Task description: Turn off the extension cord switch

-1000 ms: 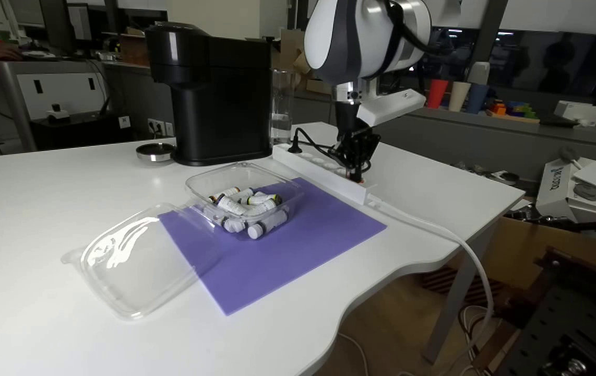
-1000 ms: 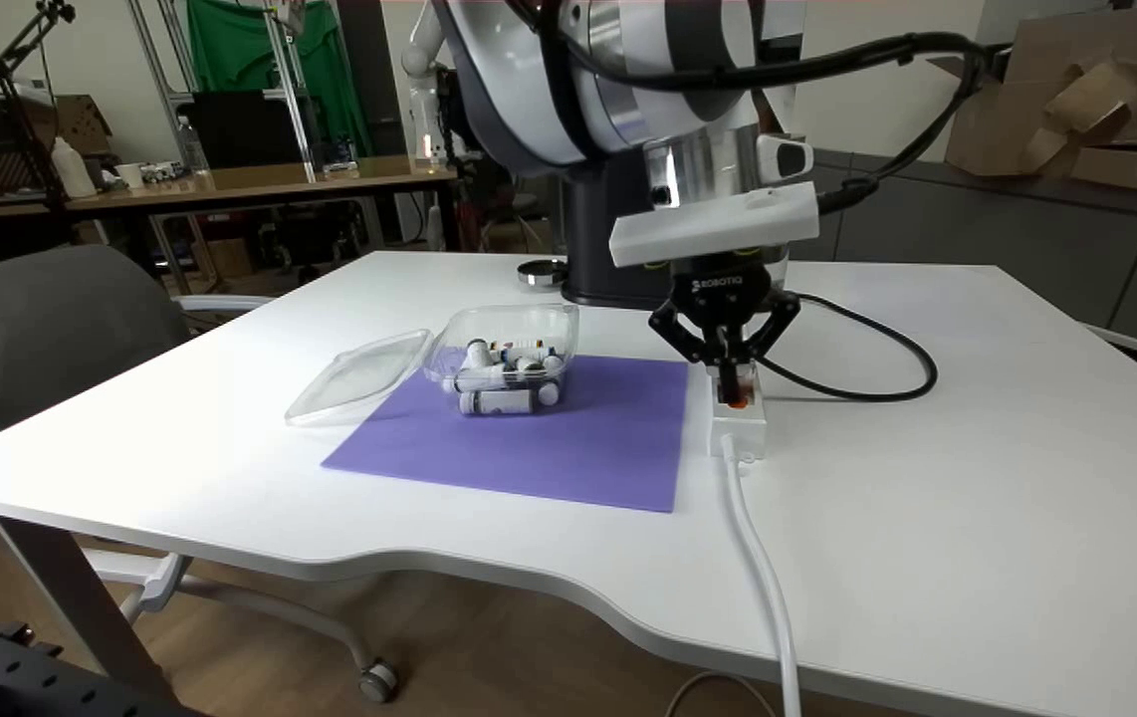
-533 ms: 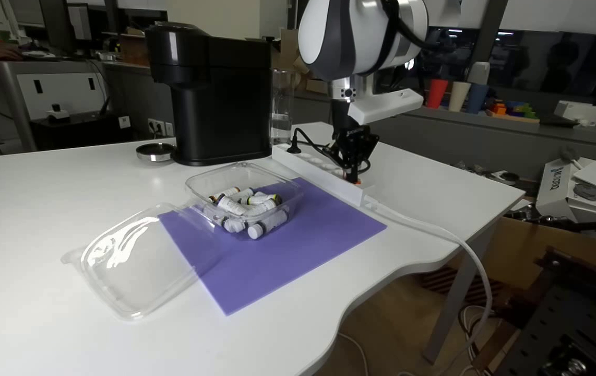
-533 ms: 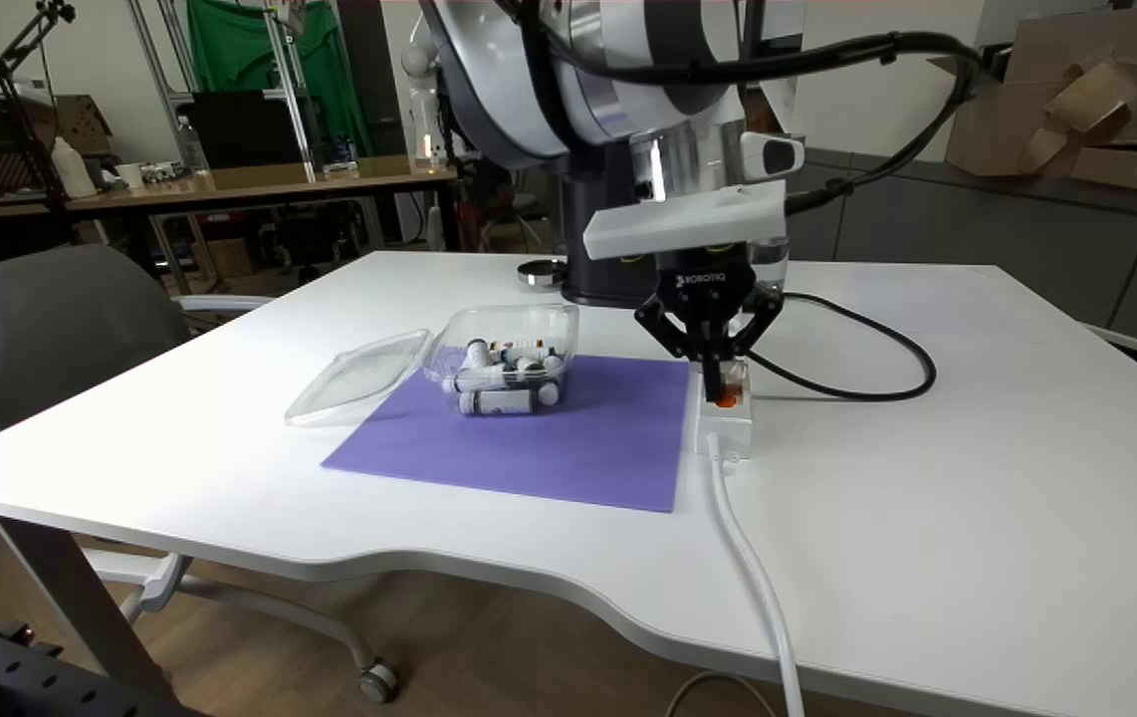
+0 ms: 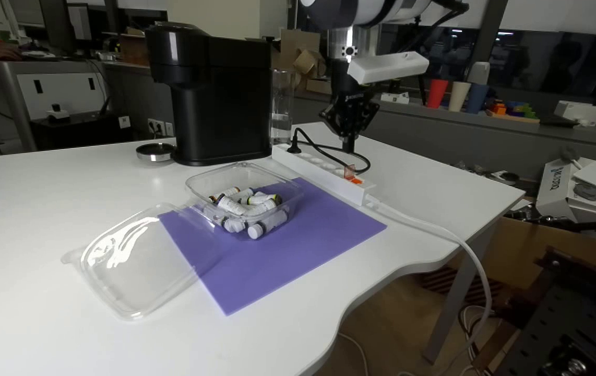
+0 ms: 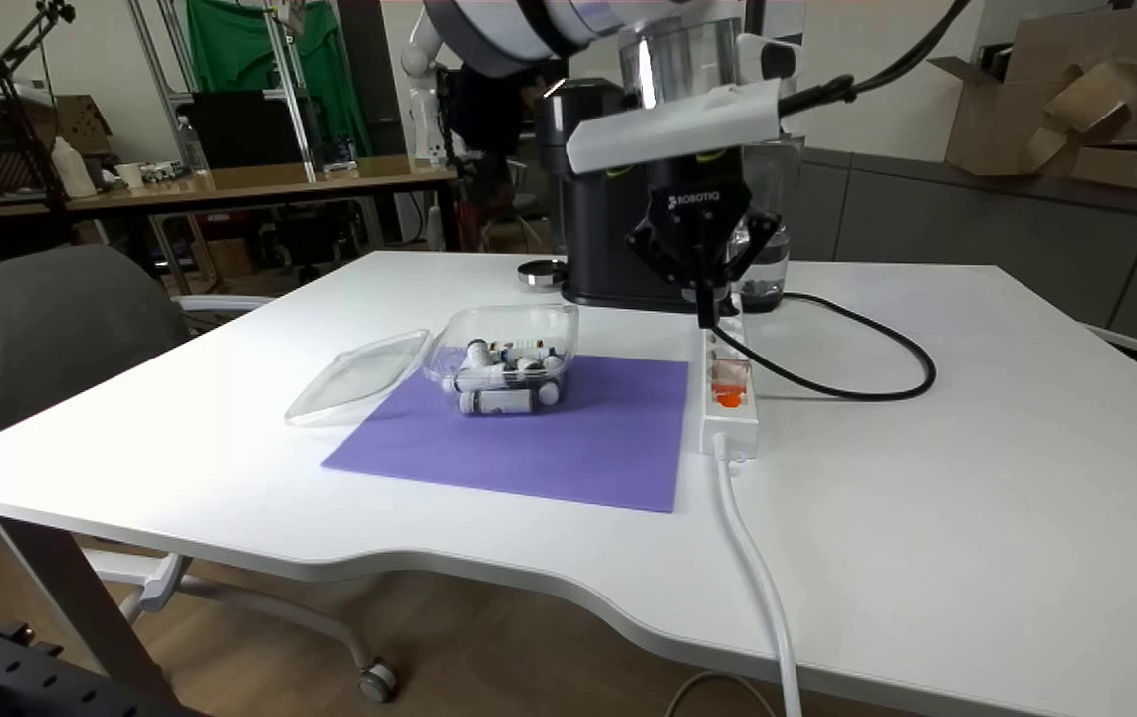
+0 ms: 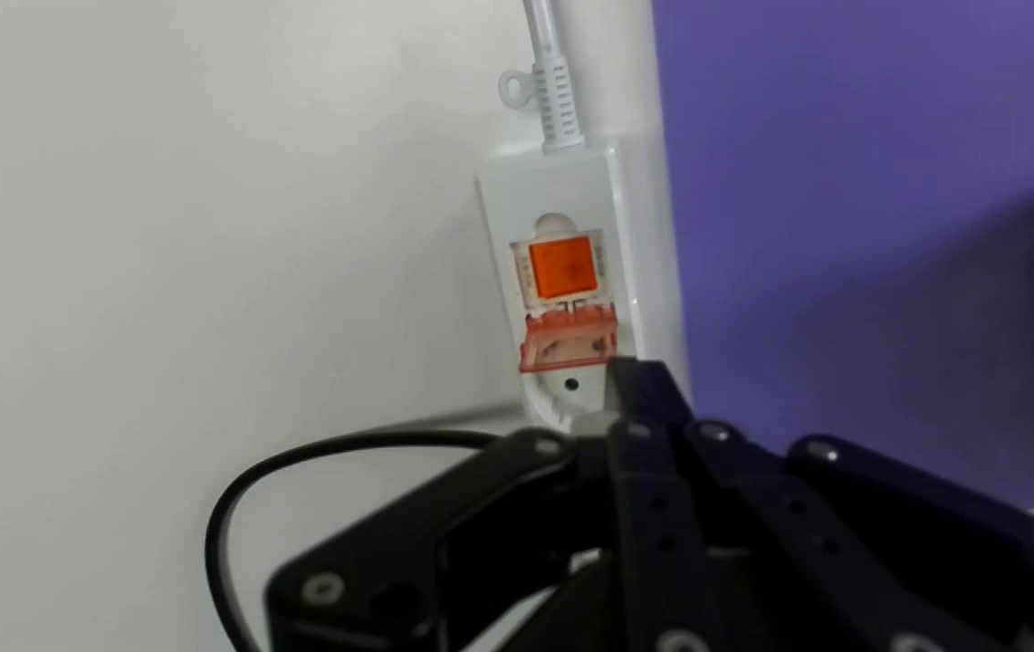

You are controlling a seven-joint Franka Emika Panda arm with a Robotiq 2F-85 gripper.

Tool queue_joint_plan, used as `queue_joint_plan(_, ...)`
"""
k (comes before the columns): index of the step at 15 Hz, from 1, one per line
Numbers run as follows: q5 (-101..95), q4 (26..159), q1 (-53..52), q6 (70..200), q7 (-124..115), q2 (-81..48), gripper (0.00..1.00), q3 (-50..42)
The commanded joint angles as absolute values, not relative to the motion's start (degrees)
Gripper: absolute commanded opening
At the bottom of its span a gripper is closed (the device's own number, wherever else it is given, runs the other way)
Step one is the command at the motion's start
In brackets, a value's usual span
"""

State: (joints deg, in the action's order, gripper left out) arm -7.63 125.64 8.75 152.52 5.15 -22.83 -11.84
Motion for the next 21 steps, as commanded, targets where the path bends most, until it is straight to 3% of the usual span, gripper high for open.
queue_joint_plan(1, -7.36, 126.68, 8.96, 147.86, 5.22, -17.46, 0.00, -10.94)
queue_joint_plan(2, -7.47, 126.38, 8.99, 146.75, 5.84, -16.70, 0.00, -10.63)
queue_joint_plan(3, -7.28, 126.16, 9.08, 145.65, 6.44, -16.01, 0.26, -10.21)
queue_joint_plan(5, -7.25, 125.99, 9.05, 143.83, 7.24, -14.74, 0.31, -9.59)
queue_joint_plan(15, -14.36, 126.95, 7.29, 140.51, 0.69, -9.16, 0.99, -10.49)
queue_joint_plan(21, -11.45, 127.64, 8.14, 136.39, 2.79, -7.02, 1.00, -9.49)
